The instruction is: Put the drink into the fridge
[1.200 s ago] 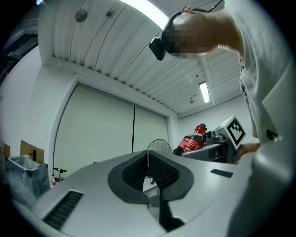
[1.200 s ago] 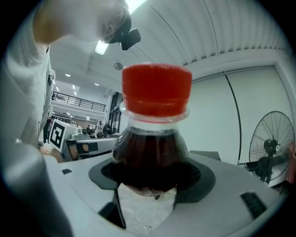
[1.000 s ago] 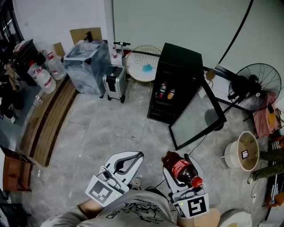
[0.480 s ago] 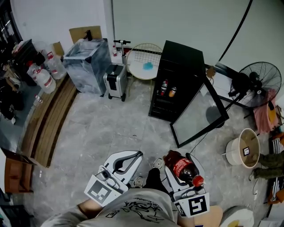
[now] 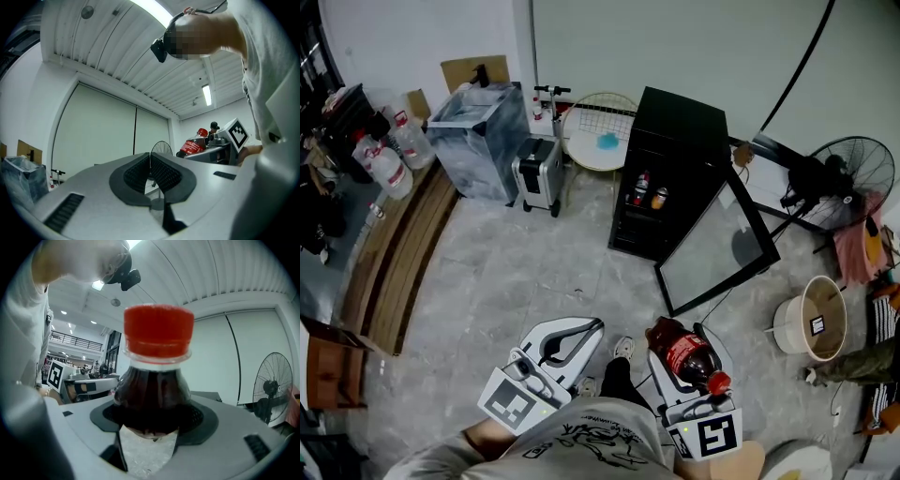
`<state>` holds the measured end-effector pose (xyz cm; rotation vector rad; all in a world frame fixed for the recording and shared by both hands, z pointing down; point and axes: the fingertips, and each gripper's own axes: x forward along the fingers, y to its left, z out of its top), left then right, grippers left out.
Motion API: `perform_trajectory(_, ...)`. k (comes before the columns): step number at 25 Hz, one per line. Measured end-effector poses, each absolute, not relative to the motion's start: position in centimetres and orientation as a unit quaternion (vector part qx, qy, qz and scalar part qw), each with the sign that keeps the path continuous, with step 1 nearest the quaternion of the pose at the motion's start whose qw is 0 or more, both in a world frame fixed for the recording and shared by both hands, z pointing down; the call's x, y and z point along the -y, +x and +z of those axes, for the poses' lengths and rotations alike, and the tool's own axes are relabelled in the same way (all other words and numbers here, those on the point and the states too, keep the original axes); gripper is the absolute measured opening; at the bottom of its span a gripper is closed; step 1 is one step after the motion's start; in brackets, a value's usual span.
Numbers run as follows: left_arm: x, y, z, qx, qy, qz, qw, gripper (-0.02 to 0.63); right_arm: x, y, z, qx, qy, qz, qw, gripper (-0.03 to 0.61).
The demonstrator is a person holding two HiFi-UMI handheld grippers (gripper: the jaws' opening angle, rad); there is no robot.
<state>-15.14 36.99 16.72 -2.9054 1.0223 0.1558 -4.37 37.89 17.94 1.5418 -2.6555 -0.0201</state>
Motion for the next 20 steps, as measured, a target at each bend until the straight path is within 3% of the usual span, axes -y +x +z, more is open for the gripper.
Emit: perform_trajectory(20,-23.9,-6.0,15.6,-0.344,-0.937,0.039,0.034,0.023,-24.4,5.0,17.6,0.867,0.497,-0.008,0.034,0.313)
